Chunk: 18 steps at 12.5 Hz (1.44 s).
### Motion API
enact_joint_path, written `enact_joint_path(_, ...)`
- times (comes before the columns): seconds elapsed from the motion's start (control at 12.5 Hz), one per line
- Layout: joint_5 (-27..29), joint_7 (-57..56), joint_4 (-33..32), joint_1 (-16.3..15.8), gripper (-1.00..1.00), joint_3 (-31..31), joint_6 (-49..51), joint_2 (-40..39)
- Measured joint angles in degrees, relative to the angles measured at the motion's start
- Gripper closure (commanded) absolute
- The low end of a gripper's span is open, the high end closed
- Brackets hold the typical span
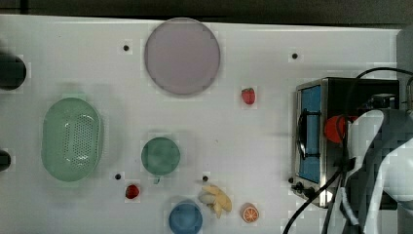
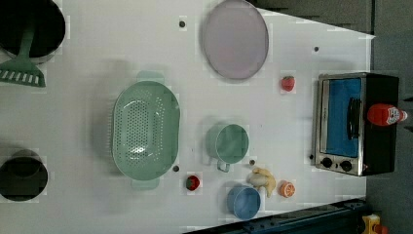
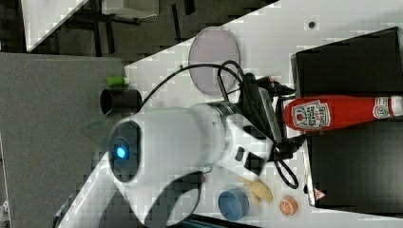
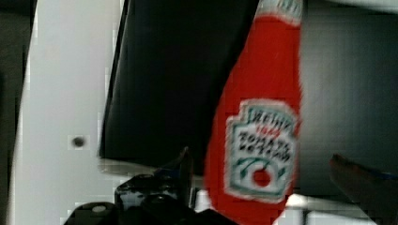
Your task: Pick Ketchup from oven and place it on table.
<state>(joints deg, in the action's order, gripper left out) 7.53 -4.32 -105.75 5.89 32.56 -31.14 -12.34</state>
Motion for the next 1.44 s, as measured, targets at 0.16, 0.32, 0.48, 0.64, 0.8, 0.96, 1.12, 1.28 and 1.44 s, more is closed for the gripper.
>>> enact_joint_path(0.16, 2.3, 0.0, -0.5, 0.8, -1.00, 0.4, -1.0, -1.8)
enact_joint_path(0.32, 4.5, -0.1, -0.4, 1.4, -1.00, 0.8, -2.3, -3.8)
enact_joint_path(0.48, 5.3, -0.1, -0.4, 2.0, -1.00, 1.2, -2.0, -5.1)
enact_joint_path(0.64, 7.8, -0.1, -0.4, 2.1, -0.92, 1.3, -2.4, -6.8)
enact_joint_path(0.8, 7.7, -0.1, -0.7, 1.9, -0.43, 1.2, -2.6, -7.9)
enact_joint_path(0.96, 6.4, -0.1, -1.2, 2.0, -0.29, 0.2, -3.0, -7.7)
enact_joint_path(1.12, 7.5, -0.1, -1.1, 2.2, -0.29, -0.3, -4.0, -7.8)
enact_joint_path(1.28, 6.6, -0.1, 0.2, 2.0, -0.29, 0.4, -2.4, -8.3)
enact_joint_path(1.44, 4.6, -0.6, 1.2, 2.6, -0.29, -0.1, -0.9, -8.0)
